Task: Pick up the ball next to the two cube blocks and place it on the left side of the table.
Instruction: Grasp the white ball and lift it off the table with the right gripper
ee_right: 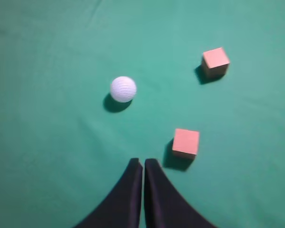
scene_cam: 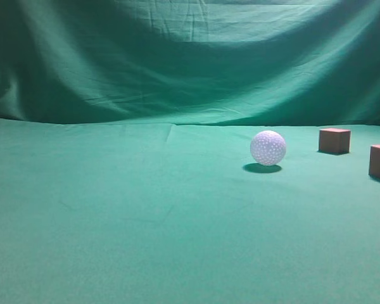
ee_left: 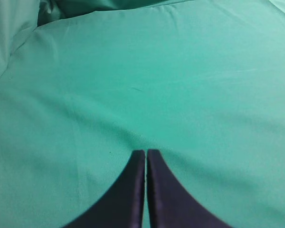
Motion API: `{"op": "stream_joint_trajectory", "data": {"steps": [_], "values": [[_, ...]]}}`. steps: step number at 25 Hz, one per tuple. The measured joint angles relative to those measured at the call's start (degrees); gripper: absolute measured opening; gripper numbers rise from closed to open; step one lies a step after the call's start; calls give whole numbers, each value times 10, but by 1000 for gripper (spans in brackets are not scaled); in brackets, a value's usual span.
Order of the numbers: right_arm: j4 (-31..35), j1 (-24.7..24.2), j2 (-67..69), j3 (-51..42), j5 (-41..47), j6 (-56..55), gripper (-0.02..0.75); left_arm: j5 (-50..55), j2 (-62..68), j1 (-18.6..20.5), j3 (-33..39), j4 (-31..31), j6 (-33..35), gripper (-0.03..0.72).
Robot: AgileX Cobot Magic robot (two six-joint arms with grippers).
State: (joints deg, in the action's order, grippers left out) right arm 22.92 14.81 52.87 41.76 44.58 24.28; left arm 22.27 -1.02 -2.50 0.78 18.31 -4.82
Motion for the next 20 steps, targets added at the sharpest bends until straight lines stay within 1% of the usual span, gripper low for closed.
{"op": "stream_joint_trajectory", "data": {"steps": [4,7,8,9,10,11,12,14,17,19,20], "values": [[2,52,116,47,-16,26,0,0,0,0,0,0,0,0],[7,76,201,83,-48,46,0,0,0,0,0,0,0,0],[8,83,231,93,-56,58,48,0,0,0,0,0,0,0],[8,90,260,105,-62,76,48,0,0,0,0,0,0,0],[9,96,288,117,-66,99,113,0,0,0,0,0,0,0],[9,103,311,126,-67,117,149,0,0,0,0,0,0,0],[11,109,337,137,-67,134,202,0,0,0,0,0,0,0],[17,116,381,160,-67,148,320,0,0,0,0,0,0,0],[24,115,444,194,-67,153,519,0,0,0,0,0,0,0],[27,115,477,217,-69,155,591,0,0,0,0,0,0,0],[29,115,493,228,-70,155,583,0,0,0,0,0,0,0]]}}
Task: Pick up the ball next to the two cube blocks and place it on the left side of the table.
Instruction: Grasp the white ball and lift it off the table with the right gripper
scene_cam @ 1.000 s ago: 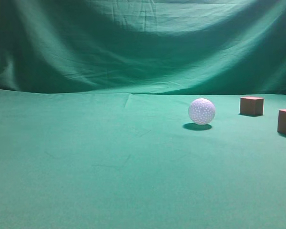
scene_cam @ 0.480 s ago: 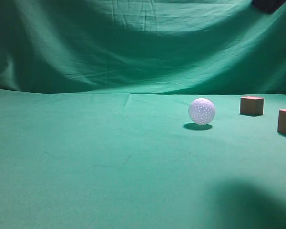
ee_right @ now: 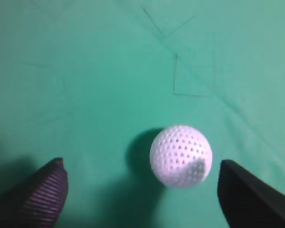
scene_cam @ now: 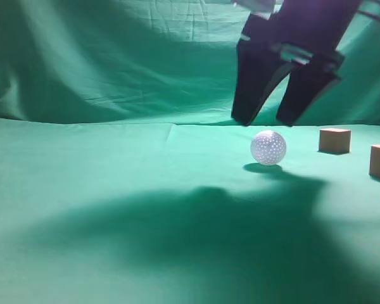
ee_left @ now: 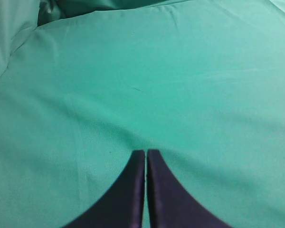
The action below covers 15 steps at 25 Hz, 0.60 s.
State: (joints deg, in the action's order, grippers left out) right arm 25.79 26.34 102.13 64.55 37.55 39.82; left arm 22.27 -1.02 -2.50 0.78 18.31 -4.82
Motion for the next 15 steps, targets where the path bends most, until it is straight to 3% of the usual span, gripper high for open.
{"op": "stream_joint_trajectory", "data": {"steps": [5,11,15], "values": [[3,0,54,34,-19,0,583,0,0,0,0,0,0,0],[-11,0,74,39,-33,0,328,0,0,0,0,0,0,0],[-49,0,74,43,-37,-1,314,0,0,0,0,0,0,0]]}}
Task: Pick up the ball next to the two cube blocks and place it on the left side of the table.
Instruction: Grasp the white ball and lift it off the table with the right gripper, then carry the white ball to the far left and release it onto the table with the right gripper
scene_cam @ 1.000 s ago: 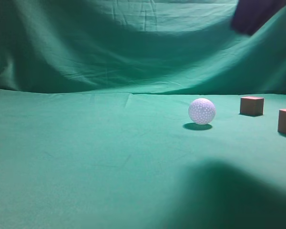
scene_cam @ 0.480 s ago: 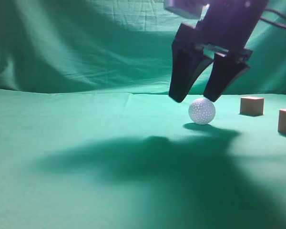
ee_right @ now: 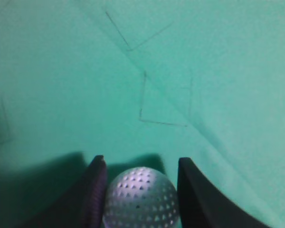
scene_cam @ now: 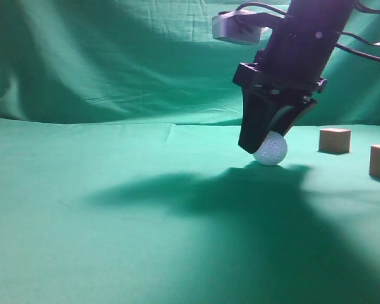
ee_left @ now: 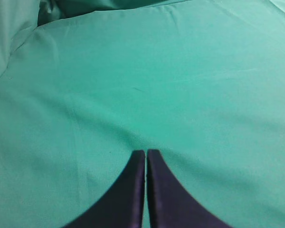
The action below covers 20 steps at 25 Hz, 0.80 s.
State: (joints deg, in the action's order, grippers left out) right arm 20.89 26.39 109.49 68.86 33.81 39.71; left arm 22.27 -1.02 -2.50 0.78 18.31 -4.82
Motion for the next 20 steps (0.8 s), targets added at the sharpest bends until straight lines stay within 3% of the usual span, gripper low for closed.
{"op": "stream_joint_trajectory", "data": {"steps": [1,2,5,12,16,20], "values": [[-7,0,0,1,0,-3,314,0,0,0,0,0,0,0],[-13,0,0,4,0,-9,267,0,0,0,0,0,0,0],[-10,0,1,33,28,-26,279,0,0,0,0,0,0,0],[149,9,1,191,104,-25,279,0,0,0,0,0,0,0],[234,58,21,261,49,25,279,0,0,0,0,0,0,0],[279,131,93,327,-41,56,279,0,0,0,0,0,0,0]]}}
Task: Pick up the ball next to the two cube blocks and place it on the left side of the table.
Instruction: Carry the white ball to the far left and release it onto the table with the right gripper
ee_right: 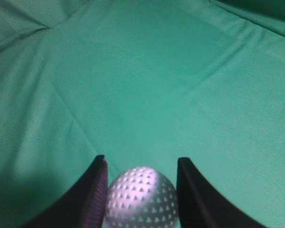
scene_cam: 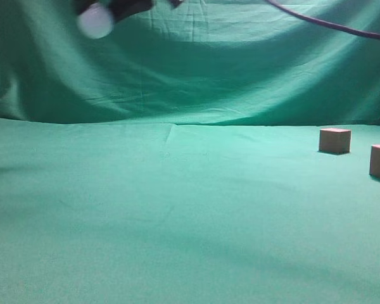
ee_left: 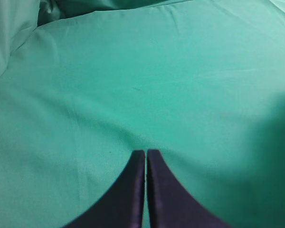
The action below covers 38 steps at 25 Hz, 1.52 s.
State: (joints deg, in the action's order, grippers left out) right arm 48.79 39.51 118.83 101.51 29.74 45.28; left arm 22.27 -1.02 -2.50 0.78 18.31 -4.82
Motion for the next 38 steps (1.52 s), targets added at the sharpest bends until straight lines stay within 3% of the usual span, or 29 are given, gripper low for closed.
{"op": "stream_joint_trajectory", "data": {"steps": [4,10,21,22,23,26,28,36,38], "values": [[25,59,105,80,-70,6,279,0,0,0,0,0,0,0],[35,109,246,212,-85,15,279,0,0,0,0,0,0,0],[37,115,308,253,-130,46,279,0,0,0,0,0,0,0],[37,115,308,253,-130,48,337,0,0,0,0,0,0,0],[37,115,308,253,-130,49,337,0,0,0,0,0,0,0],[37,115,308,253,-130,50,498,0,0,0,0,0,0,0],[37,115,308,253,-130,52,552,0,0,0,0,0,0,0],[35,107,242,253,-96,56,535,0,0,0,0,0,0,0],[30,95,201,253,-37,30,456,0,0,0,0,0,0,0]]}}
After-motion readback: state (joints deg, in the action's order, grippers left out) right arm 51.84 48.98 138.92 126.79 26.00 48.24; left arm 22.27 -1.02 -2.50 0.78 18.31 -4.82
